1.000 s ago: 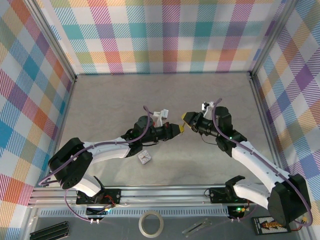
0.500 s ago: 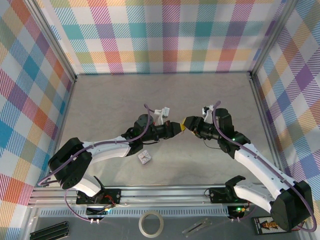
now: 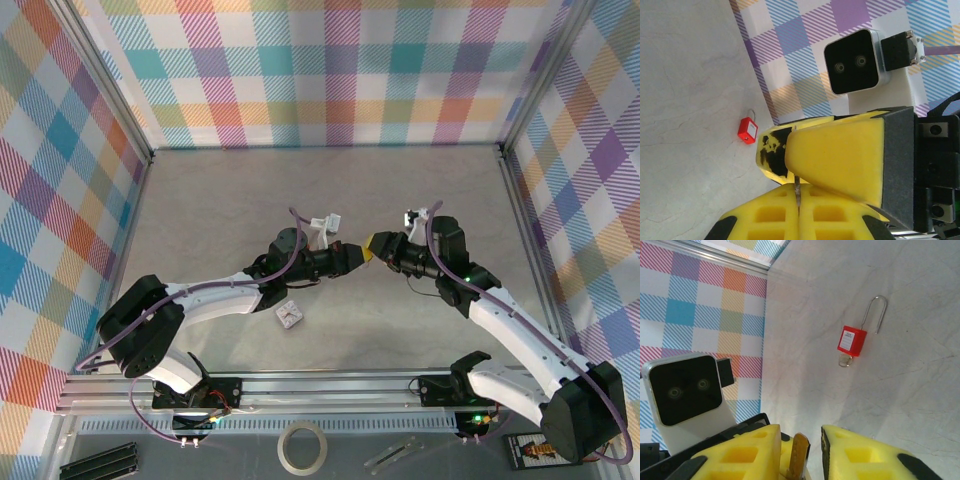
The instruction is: Unlock with the key
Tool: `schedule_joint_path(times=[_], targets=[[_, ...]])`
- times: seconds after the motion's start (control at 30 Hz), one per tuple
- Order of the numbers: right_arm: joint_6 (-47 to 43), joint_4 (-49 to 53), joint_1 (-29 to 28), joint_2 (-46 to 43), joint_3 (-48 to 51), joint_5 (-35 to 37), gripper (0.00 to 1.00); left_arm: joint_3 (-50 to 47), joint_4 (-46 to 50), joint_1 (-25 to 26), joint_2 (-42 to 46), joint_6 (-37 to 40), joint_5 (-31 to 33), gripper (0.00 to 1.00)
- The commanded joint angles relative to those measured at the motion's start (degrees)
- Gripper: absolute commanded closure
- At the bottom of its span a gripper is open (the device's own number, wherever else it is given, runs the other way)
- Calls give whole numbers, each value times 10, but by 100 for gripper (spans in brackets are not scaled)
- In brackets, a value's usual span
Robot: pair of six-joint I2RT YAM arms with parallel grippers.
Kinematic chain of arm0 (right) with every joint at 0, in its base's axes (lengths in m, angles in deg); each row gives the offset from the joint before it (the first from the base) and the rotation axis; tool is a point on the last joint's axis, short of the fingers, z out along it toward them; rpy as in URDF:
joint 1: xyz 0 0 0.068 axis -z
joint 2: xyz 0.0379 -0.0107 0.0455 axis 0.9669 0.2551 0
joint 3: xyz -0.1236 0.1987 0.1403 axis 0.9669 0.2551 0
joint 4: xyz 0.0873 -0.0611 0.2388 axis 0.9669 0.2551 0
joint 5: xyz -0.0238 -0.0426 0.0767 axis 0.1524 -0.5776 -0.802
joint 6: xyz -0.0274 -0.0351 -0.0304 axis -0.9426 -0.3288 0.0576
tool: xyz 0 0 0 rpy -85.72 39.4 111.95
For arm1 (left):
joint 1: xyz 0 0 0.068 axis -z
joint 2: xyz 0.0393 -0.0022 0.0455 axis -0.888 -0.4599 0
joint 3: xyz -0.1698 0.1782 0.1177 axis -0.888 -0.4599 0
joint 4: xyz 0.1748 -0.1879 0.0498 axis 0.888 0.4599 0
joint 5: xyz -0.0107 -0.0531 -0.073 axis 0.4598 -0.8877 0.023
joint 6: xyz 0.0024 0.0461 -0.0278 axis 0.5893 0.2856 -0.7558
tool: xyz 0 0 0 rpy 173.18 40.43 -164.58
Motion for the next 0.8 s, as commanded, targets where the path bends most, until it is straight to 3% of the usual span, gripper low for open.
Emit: schedule_joint_path(times=[0.0, 0.2, 0.6, 0.77], targets=[[11, -22, 3, 4, 10, -12, 77, 20, -52, 11, -2, 6, -22, 100], [38, -31, 5, 2, 17, -14, 100, 11, -49, 12, 9, 17, -6, 100], [137, -99, 5, -10, 77, 10, 100, -22, -105, 15, 35, 26, 60, 100], [151, -108, 4, -9, 77, 26, 100, -31, -155, 28, 23, 3, 72, 90]])
